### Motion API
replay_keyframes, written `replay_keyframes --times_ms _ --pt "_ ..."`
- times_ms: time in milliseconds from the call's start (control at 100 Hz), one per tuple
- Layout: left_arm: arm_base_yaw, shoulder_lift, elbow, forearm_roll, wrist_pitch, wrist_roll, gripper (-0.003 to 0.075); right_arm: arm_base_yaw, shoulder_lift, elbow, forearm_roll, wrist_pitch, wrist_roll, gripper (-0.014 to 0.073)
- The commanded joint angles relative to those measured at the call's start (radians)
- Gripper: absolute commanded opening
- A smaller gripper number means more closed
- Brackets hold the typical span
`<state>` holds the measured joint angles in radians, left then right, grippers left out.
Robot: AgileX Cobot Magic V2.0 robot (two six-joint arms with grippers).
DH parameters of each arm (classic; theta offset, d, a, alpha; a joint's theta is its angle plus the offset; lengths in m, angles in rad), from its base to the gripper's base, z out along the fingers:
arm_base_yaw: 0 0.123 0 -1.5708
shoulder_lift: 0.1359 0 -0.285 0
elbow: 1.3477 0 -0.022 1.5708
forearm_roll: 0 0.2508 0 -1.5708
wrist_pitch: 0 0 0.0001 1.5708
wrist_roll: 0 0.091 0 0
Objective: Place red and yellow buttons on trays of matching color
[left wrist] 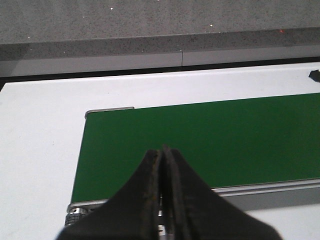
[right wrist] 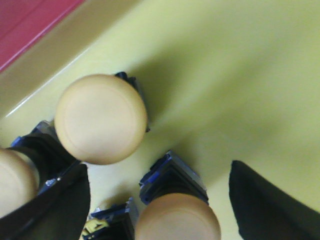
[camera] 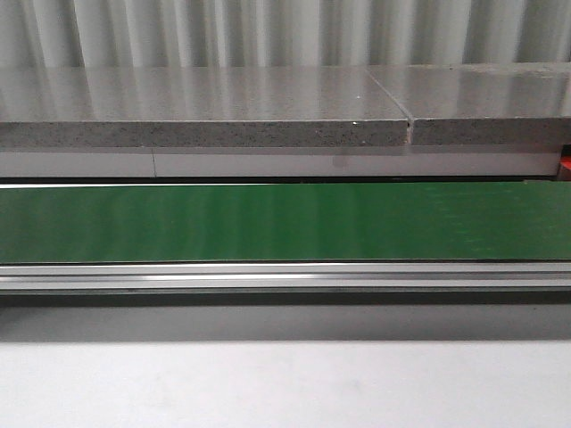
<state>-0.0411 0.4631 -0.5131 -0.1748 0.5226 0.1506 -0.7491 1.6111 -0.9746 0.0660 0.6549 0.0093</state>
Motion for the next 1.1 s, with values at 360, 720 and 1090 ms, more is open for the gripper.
replay_keyframes --times_ms 360,720,1090 --pt "-0.009 0.004 -0.028 -0.01 -0.074 -0.001 -0.002 0.02 -0.283 -0.053 0.049 0.039 0.004 0.0582" --pt "-0.009 0.004 -0.028 -0.01 -0.074 -0.001 -0.002 0.41 -0.385 -0.053 0.049 0.024 -0.057 0.0582" --pt "-0.009 0.004 -0.028 -0.01 -0.074 -0.001 -0.002 0.642 -0.517 -0.027 0.045 -0.022 -0.106 0.058"
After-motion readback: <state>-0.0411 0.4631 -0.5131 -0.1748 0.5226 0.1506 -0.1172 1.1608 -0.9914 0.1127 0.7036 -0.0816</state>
